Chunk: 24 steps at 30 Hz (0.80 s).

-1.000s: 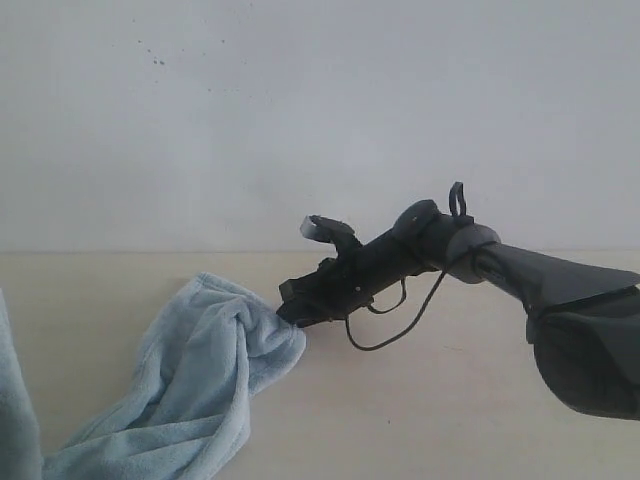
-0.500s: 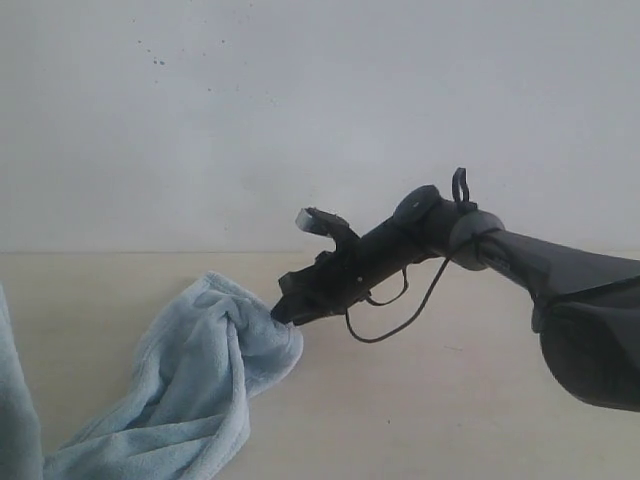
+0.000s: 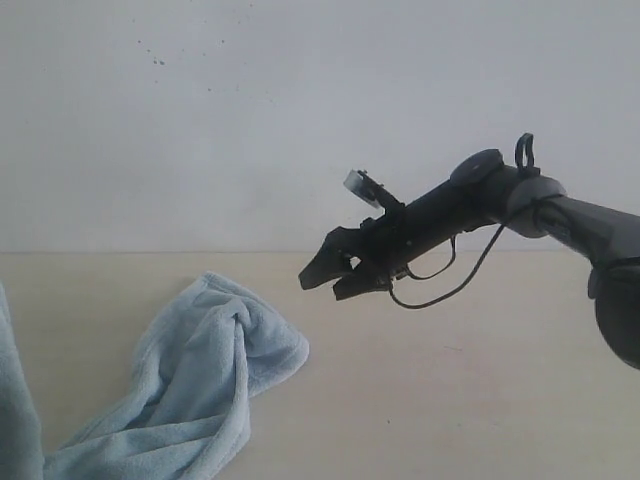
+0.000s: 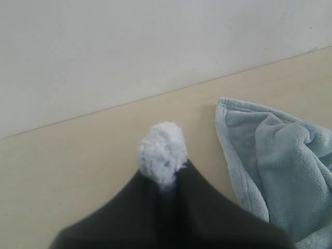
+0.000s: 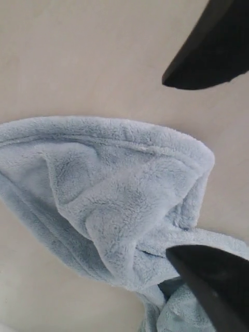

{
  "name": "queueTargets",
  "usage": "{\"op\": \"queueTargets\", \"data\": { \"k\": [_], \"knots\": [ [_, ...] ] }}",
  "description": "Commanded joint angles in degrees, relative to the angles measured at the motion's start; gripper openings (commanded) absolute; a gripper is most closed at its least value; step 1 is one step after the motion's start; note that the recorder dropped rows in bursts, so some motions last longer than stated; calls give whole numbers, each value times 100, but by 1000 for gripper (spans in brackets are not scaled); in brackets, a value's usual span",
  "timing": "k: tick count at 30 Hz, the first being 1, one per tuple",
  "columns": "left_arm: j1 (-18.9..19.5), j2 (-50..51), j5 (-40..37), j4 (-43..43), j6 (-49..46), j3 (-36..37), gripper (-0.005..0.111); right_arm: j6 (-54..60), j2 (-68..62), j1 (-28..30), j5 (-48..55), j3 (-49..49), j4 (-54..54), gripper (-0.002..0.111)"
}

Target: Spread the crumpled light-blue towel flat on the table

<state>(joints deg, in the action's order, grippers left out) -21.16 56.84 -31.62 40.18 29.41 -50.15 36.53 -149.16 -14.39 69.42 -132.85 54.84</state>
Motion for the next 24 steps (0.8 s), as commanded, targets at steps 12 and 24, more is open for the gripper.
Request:
{"op": "queueTargets", "data": {
  "k": [12, 24],
  "knots": [
    [0, -6, 79, -34, 64, 9, 4, -101, 39, -687, 34, 376, -333, 82],
    [0, -6, 90, -28, 64, 18, 4, -188, -327, -609, 54, 376, -371, 5]
  ]
}}
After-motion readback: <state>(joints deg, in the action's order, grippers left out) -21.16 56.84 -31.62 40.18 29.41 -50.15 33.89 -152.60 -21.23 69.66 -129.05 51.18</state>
